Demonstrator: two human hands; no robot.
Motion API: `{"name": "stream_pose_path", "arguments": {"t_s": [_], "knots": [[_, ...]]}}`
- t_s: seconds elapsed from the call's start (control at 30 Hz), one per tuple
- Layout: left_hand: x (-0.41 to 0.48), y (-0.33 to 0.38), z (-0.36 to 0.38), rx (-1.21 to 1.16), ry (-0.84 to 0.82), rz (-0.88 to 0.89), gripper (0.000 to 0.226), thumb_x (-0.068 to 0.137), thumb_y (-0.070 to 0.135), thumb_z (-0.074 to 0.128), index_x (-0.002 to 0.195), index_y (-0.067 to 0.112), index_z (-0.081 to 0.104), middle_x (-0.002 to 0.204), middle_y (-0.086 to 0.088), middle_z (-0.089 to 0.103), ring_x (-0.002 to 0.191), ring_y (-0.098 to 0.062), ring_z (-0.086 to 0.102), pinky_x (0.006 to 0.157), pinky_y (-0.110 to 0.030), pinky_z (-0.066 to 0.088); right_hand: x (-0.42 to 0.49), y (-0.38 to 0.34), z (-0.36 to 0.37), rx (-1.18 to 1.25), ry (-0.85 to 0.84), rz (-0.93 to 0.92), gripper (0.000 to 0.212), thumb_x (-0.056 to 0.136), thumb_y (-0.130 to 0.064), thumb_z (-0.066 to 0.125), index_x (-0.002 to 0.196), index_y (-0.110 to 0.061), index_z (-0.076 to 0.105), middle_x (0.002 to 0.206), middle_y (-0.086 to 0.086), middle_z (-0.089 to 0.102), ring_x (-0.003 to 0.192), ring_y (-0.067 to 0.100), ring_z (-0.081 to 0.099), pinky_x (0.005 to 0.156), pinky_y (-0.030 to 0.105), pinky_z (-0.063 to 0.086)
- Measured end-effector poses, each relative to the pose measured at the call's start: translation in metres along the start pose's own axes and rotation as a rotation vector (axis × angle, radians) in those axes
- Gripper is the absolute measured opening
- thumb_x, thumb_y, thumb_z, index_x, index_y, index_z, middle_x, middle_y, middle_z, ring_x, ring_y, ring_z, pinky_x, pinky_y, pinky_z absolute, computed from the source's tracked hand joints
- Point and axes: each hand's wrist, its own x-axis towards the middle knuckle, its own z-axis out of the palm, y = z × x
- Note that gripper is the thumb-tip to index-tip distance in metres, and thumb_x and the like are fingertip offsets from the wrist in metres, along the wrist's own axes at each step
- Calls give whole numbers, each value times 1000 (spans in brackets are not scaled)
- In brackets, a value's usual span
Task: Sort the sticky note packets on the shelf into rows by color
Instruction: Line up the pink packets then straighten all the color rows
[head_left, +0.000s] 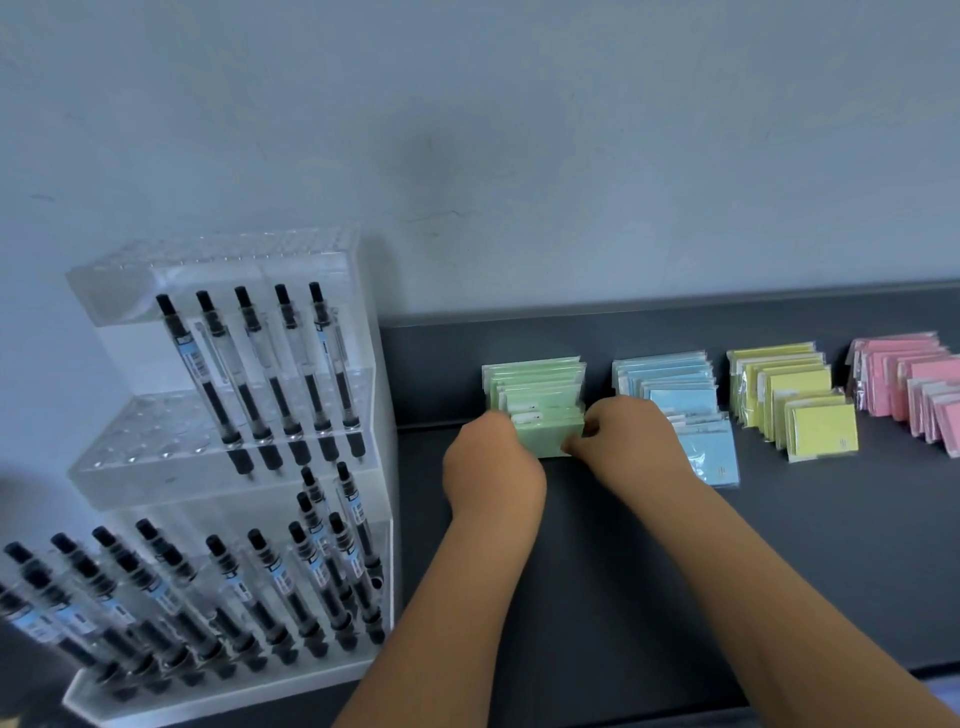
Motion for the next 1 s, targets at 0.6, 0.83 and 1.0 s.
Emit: {"name": "stream_pose_path", "arguments": {"t_s": [0.6, 0.83, 1.0], "knots": [[9, -7, 8, -107, -2, 6, 22, 96, 33, 61, 84, 15, 58, 83, 1, 61, 67, -14, 52, 49, -27, 29, -3, -12, -18, -10, -154, -23, 45, 100, -34, 58, 64, -15, 39, 69, 1, 46, 70, 21, 48, 53, 28, 28], [7, -7, 6, -106, -18, -17, 30, 96, 38, 59, 78, 14, 55, 77, 0, 60, 62, -13, 50, 48, -28, 29, -1, -13, -20, -8, -215, 10, 43, 100, -34, 55, 64, -15, 43, 68, 2, 49, 65, 19, 49, 53, 29, 32], [2, -8, 7, -151, 23, -6, 26, 96, 38, 61, 88, 15, 54, 87, 1, 60, 71, -15, 52, 50, -27, 29, -3, -10, -23, 39, -192, 27, 39, 94, -36, 62, 67, -14, 44, 72, 3, 51, 64, 17, 49, 54, 31, 33]]}}
